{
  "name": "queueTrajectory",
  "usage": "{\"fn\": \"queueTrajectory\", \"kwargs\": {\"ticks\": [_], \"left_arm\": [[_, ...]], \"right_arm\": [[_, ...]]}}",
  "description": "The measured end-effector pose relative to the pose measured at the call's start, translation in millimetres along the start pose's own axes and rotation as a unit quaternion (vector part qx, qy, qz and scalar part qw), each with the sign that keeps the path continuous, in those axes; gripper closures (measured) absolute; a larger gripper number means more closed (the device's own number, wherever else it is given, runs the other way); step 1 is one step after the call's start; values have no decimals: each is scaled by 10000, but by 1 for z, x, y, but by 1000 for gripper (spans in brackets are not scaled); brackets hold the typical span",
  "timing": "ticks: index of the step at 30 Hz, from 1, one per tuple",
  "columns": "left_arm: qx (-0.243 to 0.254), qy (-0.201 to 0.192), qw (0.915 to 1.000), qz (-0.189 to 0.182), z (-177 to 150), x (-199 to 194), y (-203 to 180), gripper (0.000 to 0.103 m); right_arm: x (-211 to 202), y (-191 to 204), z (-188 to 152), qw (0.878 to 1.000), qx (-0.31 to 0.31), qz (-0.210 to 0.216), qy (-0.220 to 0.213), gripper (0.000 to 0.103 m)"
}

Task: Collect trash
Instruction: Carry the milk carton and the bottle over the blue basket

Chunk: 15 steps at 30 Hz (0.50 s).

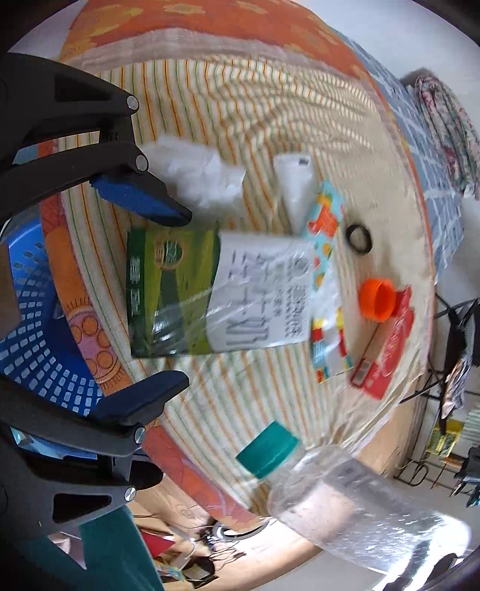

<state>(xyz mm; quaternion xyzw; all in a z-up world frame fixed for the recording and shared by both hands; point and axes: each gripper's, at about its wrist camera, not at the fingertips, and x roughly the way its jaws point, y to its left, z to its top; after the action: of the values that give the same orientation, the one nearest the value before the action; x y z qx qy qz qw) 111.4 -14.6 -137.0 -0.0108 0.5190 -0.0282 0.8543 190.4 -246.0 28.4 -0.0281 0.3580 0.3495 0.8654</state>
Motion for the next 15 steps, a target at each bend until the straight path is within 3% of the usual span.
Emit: {"fn": "queueTrajectory", "kwargs": {"ticks": [2, 15], "left_arm": [[246, 2, 9996, 166, -3, 1, -7, 37], [258, -505, 9971, -511, -24, -82, -17, 37]], "right_arm": [[-1, 2, 0, 10000, -33, -5, -4, 41], [-25, 19, -17, 9993, -347, -19, -111, 41]]}}
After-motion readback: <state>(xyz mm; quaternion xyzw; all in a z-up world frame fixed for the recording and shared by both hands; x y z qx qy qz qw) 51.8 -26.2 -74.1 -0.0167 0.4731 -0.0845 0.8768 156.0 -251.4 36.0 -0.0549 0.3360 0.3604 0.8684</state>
